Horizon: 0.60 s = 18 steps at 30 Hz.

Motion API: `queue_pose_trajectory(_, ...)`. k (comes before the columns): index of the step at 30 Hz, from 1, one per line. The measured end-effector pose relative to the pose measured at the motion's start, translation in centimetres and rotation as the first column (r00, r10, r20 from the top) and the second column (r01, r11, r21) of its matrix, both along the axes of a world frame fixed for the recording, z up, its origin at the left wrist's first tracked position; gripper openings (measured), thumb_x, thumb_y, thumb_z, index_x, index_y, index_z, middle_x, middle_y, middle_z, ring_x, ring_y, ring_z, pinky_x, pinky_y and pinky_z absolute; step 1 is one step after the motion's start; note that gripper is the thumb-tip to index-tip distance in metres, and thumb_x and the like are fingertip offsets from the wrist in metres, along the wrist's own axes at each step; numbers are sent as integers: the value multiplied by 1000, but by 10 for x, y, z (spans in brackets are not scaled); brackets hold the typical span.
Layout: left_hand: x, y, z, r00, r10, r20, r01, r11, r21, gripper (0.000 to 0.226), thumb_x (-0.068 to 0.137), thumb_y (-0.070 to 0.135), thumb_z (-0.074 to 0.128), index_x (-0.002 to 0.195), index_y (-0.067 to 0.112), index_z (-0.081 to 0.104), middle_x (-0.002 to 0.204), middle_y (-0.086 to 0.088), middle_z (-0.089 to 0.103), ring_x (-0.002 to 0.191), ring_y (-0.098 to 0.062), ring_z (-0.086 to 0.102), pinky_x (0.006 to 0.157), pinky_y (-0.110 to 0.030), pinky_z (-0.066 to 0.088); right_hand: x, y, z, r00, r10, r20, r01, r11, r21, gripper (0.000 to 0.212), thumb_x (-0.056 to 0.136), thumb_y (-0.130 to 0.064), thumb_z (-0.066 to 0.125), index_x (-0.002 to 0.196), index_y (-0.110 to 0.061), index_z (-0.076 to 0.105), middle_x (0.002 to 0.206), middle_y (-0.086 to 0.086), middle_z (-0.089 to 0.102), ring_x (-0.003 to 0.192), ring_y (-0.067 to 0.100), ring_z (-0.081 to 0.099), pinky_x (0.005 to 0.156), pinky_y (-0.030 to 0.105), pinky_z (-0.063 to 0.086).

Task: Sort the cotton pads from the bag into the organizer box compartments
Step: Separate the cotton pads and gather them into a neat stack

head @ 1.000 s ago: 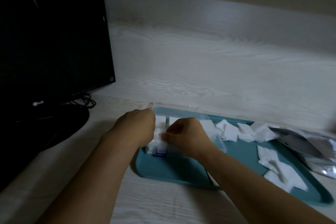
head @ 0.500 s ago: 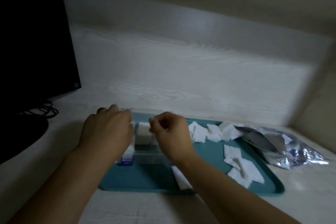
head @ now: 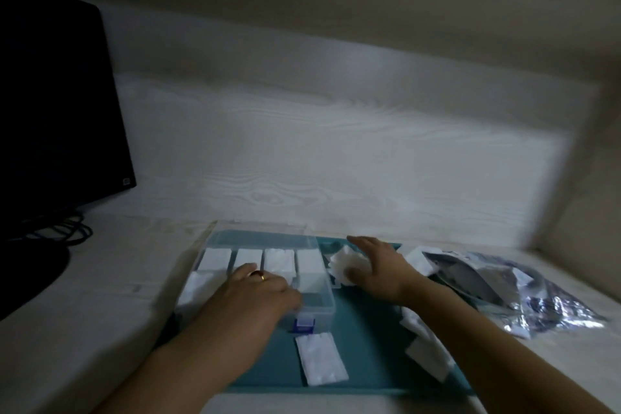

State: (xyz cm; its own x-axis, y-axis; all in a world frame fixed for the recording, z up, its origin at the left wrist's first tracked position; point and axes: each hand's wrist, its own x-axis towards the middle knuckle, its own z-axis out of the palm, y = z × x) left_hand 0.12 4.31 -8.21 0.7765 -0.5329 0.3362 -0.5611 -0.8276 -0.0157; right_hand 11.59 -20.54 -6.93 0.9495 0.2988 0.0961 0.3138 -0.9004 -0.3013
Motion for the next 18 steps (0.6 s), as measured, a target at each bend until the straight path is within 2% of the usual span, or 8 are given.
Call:
queue_pose_trajectory(3, -2, -2, -2, 999, 35, 23, -36, 999, 2, 73, 16, 7, 66, 81, 42, 66, 74, 25, 58, 66, 2, 57, 71, -11, 30, 10, 16, -6, 993, 84, -87, -96, 984, -148, 64, 94, -48, 47, 152, -35, 22, 159, 1, 26, 144, 27, 26, 119, 48, 19)
queue_pose_trajectory(6, -3, 1, -4, 997, 49, 61, -45, 998, -53, 47, 43, 26, 75, 86, 43, 65, 81, 28, 59, 73, 4, 60, 84, -21, 32, 3, 19, -9, 985, 144, -98, -166, 949, -267, 58, 96, -50, 39, 150, -37, 24, 160, 0, 21, 146, 26, 20, 120, 48, 12)
queue_pose_trajectory(8, -6, 3, -4, 993, 74, 89, -66, 993, -94, 25, 67, 39, 62, 91, 42, 66, 85, 28, 61, 76, 4, 61, 88, -22, 32, -21, 13, -8, 982, 178, -66, -189, 945, -266, 58, 96, -55, 39, 149, -35, 28, 159, -1, 23, 145, 24, 23, 119, 42, 14)
queue_pose_trajectory(9, -8, 0, -2, 991, 92, 95, -82, 991, -109, 23, 73, 43, 55, 94, 41, 66, 87, 27, 61, 78, 3, 61, 90, -22, 32, -35, 8, -7, 978, 198, -61, -207, 945, -254, 61, 95, -57, 42, 149, -33, 29, 159, -1, 24, 144, 22, 24, 119, 38, 15)
queue_pose_trajectory(12, -11, -12, 4, 976, 115, 185, -88, 985, -149, 30, 81, 43, 46, 99, 37, 68, 94, 23, 64, 85, -1, 62, 97, -25, 32, -73, -6, -1, 966, 253, -56, -255, 967, -25, 62, 94, -53, 50, 149, -29, 34, 155, -7, 30, 141, 14, 30, 117, 27, 21)
queue_pose_trajectory(15, -19, -29, 8, 955, 79, 287, -25, 982, -188, 29, 84, 36, 47, 100, 30, 70, 101, 15, 67, 97, -5, 58, 100, -29, 34, -73, -23, 9, 973, 168, 160, -208, 937, 281, 42, 99, -38, 49, 140, -30, 48, 145, -8, 45, 132, 10, 42, 110, 26, 32)
queue_pose_trajectory(17, -25, -41, 5, 943, 25, 330, 40, 981, -188, 28, 87, 35, 49, 103, 28, 71, 108, 11, 68, 106, -8, 58, 103, -32, 36, -54, -38, 9, 974, 12, 228, -91, 936, 339, 40, 102, -35, 42, 140, -24, 48, 144, -1, 46, 130, 16, 44, 108, 31, 36)
queue_pose_trajectory(18, -27, -48, 2, 942, -25, 334, 85, 982, -166, 28, 90, 37, 49, 105, 29, 71, 111, 9, 69, 110, -9, 59, 104, -34, 38, -41, -46, 8, 971, -43, 236, -24, 961, 277, 44, 103, -37, 38, 144, -22, 44, 148, 3, 43, 134, 19, 41, 111, 34, 32)
